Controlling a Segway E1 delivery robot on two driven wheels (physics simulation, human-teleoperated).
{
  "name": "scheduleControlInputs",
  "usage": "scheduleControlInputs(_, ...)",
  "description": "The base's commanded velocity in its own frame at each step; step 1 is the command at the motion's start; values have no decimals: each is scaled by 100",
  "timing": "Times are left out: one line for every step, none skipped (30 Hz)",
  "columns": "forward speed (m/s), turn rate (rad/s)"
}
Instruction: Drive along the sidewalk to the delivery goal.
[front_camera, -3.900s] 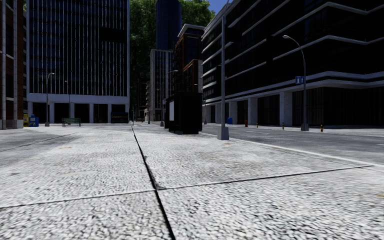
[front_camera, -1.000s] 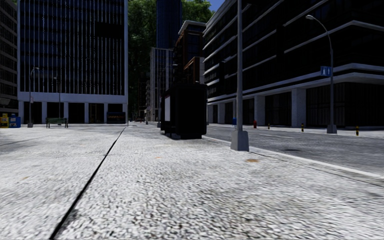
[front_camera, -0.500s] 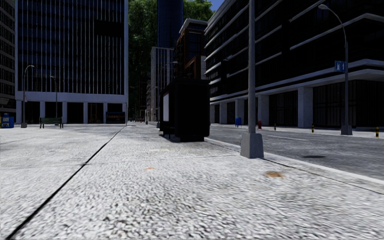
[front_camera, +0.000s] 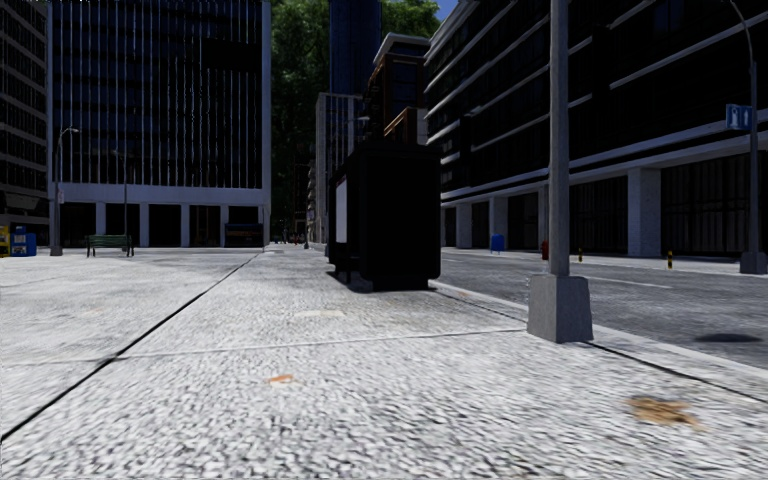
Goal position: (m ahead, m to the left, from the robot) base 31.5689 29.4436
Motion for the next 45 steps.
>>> scheduleControlInputs(194, 31)
scheduleControlInputs(194, 31)
scheduleControlInputs(194, 31)
scheduleControlInputs(194, 31)
scheduleControlInputs(194, 31)
scheduleControlInputs(194, 31)
scheduleControlInputs(194, 31)
scheduleControlInputs(194, 31)
scheduleControlInputs(196, 31)
scheduleControlInputs(197, 31)
scheduleControlInputs(198, 31)
scheduleControlInputs(198, 31)
scheduleControlInputs(198, 31)
scheduleControlInputs(198, 31)
scheduleControlInputs(199, 31)
scheduleControlInputs(199, 31)
scheduleControlInputs(199, 31)
scheduleControlInputs(199, 31)
scheduleControlInputs(199, 31)
scheduleControlInputs(199, 32)
scheduleControlInputs(199, 32)
scheduleControlInputs(199, 33)
scheduleControlInputs(199, 33)
scheduleControlInputs(200, 33)
scheduleControlInputs(200, 33)
scheduleControlInputs(200, 33)
scheduleControlInputs(200, 33)
scheduleControlInputs(200, 33)
scheduleControlInputs(200, 33)
scheduleControlInputs(200, 33)
scheduleControlInputs(200, 33)
scheduleControlInputs(200, 33)
scheduleControlInputs(200, 34)
scheduleControlInputs(200, 34)
scheduleControlInputs(200, 34)
scheduleControlInputs(200, 34)
scheduleControlInputs(200, 34)
scheduleControlInputs(200, 34)
scheduleControlInputs(200, 34)
scheduleControlInputs(200, 34)
scheduleControlInputs(200, 34)
scheduleControlInputs(200, 34)
scheduleControlInputs(200, 34)
scheduleControlInputs(200, 34)
scheduleControlInputs(200, 34)
